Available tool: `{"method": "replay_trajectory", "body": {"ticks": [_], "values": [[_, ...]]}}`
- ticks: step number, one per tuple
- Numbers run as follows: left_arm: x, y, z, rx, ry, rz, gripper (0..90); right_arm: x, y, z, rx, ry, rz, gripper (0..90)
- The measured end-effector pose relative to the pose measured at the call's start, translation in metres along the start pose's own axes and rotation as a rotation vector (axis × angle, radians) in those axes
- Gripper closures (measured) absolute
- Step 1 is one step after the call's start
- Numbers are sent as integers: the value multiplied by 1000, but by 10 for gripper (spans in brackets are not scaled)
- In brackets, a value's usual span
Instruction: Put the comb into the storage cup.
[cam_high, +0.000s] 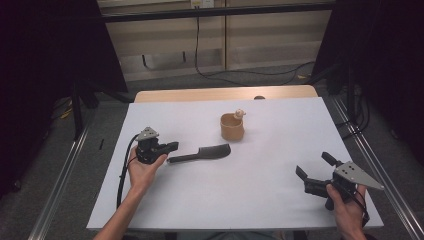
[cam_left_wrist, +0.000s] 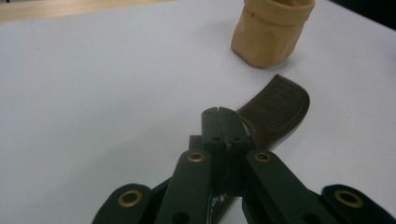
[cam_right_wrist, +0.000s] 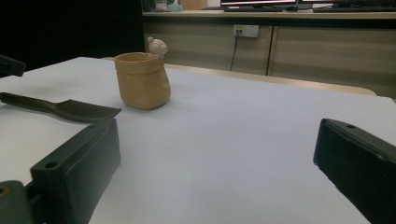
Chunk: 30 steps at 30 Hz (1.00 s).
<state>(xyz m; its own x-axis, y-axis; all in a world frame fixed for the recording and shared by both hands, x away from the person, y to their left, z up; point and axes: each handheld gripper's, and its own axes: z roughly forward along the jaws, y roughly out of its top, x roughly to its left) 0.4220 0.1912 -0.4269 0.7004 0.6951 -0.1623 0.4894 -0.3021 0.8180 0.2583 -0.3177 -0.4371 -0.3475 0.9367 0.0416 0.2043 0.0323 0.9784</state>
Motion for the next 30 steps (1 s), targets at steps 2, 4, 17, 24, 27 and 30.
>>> {"method": "replay_trajectory", "body": {"ticks": [2,4,17,24,27,30], "values": [[1,-1,2,35,22,15,900,0,0,0,-2,2,-5,1],[1,-2,3,46,24,11,900,0,0,0,1,1,-4,1],[4,-8,9,152,54,58,900,0,-1,1,13,11,-8,1],[-1,-9,10,183,53,76,900,1,-1,2,21,20,-14,1],[-2,-9,11,186,52,88,900,1,-1,1,20,20,-16,1],[-2,-9,11,188,52,87,900,0,-1,1,21,16,-14,1]]}}
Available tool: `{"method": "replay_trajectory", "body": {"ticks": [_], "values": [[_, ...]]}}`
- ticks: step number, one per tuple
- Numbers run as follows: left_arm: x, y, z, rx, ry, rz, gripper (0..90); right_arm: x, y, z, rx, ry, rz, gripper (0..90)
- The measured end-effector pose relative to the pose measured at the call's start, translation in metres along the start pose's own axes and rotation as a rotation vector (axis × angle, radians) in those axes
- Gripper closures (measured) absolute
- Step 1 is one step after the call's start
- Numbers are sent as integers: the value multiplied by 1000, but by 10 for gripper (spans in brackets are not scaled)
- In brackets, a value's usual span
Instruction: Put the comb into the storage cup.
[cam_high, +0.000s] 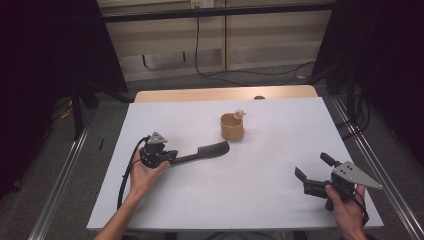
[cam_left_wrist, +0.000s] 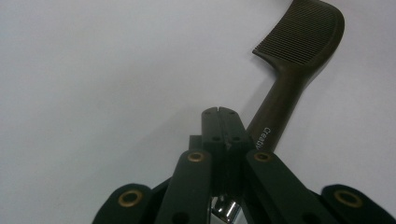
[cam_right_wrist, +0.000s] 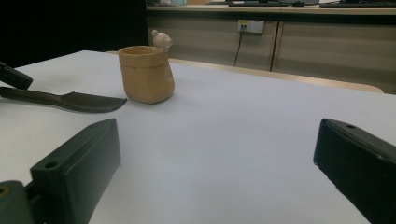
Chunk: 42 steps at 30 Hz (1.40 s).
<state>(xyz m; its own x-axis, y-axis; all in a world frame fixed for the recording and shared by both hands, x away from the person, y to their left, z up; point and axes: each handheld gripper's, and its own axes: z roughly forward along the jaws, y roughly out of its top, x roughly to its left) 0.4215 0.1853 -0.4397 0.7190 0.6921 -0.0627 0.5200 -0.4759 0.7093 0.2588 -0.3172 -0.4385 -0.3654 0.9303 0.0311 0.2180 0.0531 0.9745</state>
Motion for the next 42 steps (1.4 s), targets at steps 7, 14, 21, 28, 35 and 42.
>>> {"method": "replay_trajectory", "body": {"ticks": [7,14,21,28,35,42], "values": [[-1,-1,0,12,-7,-5,900,0,0,0,-1,1,-1,1],[-2,0,-1,20,-9,0,900,0,0,0,1,-1,0,1],[-2,0,-3,20,-22,-8,900,0,0,0,0,-2,0,1],[-3,0,-2,30,-32,-8,900,0,0,0,-1,-4,-1,1],[-6,0,-3,49,-46,-5,900,0,0,0,0,-3,-1,1],[-8,0,-3,55,-54,3,900,0,0,0,-3,-4,-1,1]]}}
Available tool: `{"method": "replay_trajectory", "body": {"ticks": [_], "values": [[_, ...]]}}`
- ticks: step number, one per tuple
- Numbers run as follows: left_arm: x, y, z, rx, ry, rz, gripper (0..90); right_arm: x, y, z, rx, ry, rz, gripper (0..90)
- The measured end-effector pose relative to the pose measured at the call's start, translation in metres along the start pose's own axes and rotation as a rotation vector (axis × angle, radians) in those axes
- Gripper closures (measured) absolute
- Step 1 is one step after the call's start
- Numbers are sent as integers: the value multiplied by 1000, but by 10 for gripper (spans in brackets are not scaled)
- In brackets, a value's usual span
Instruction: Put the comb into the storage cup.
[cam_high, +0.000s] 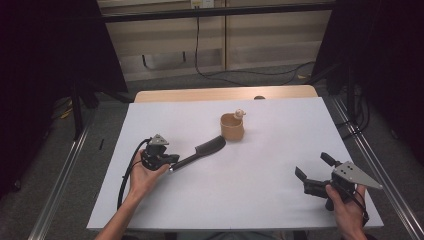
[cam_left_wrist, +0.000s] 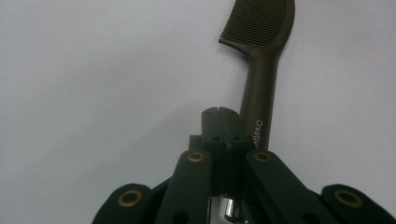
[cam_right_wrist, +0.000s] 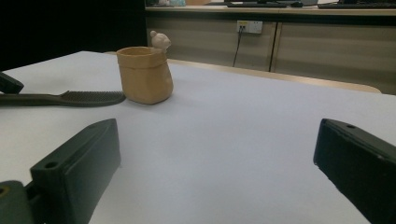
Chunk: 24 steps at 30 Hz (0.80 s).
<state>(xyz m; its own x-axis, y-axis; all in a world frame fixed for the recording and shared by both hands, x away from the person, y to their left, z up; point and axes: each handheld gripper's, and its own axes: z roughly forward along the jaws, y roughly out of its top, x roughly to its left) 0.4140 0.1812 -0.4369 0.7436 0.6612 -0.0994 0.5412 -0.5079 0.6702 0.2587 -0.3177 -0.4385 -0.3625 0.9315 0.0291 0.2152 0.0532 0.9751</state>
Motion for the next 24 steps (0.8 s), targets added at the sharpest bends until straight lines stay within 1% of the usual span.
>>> {"method": "replay_trajectory", "body": {"ticks": [4,6,8,17,22,23,24], "values": [[-1,0,1,-1,-10,-7,900,0,0,0,1,-1,1,1],[-1,0,1,2,-14,2,900,0,0,0,0,-2,3,1],[-2,0,1,-6,-11,8,900,0,0,0,0,-2,3,1],[-2,0,0,-6,-18,5,900,0,0,0,-2,-2,3,1],[0,0,-2,-27,-16,-4,900,0,0,0,-1,-5,0,1],[1,0,-4,-48,-11,8,900,0,0,0,-3,-3,2,1],[1,0,-4,-48,-11,8,900,0,0,0,-3,-3,2,1]]}}
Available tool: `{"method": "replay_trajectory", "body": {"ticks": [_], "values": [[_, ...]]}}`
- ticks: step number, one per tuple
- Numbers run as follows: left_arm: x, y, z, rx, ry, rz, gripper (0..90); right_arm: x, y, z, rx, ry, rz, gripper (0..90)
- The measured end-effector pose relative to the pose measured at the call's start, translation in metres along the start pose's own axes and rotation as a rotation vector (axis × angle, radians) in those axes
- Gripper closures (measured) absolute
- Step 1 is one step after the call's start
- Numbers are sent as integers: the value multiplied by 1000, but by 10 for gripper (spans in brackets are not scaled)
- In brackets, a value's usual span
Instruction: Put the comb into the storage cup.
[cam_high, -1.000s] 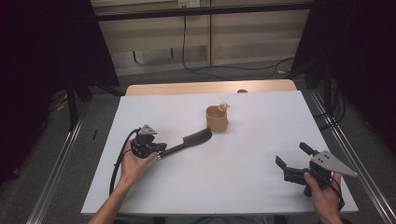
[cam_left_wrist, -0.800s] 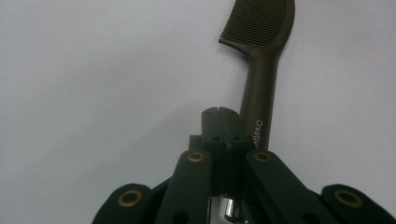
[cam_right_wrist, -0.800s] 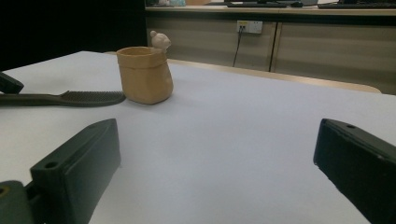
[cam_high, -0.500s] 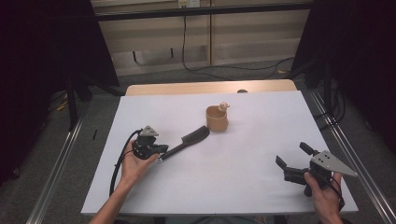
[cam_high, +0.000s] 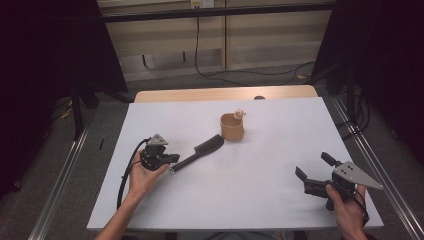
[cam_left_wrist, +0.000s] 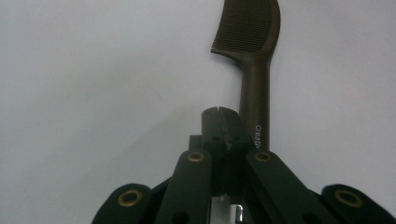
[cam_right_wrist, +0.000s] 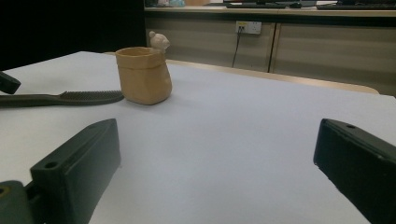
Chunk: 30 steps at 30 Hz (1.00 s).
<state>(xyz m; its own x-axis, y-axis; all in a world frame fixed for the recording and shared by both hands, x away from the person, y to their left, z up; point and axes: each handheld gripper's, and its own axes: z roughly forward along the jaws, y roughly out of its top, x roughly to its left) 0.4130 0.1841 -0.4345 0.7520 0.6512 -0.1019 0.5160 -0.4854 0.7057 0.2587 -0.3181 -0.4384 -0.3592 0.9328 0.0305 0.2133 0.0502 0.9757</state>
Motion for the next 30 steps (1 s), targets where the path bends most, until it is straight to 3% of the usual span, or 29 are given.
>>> {"method": "replay_trajectory", "body": {"ticks": [6,11,12,15,19,22,23,27,28,30], "values": [[1,2,-9,-100,-10,18,850,0,0,0,-5,-2,0,1],[2,4,-14,-147,-9,17,789,0,0,0,-3,-2,-1,1],[3,4,-18,-158,-13,2,711,1,0,0,-1,1,-2,1],[4,5,-22,-174,-10,7,648,1,0,0,-1,2,-2,1],[5,4,-29,-194,1,-27,370,1,0,0,-1,1,2,1],[5,4,-33,-202,6,-30,289,1,0,0,0,4,-1,1],[4,4,-35,-208,10,-33,199,1,0,0,-2,3,0,1],[2,6,-44,-260,10,-45,137,1,0,0,-4,1,2,0],[2,6,-45,-265,9,-57,67,1,0,0,-4,1,2,1],[3,6,-47,-267,12,-53,63,1,1,0,-7,1,1,1]]}}
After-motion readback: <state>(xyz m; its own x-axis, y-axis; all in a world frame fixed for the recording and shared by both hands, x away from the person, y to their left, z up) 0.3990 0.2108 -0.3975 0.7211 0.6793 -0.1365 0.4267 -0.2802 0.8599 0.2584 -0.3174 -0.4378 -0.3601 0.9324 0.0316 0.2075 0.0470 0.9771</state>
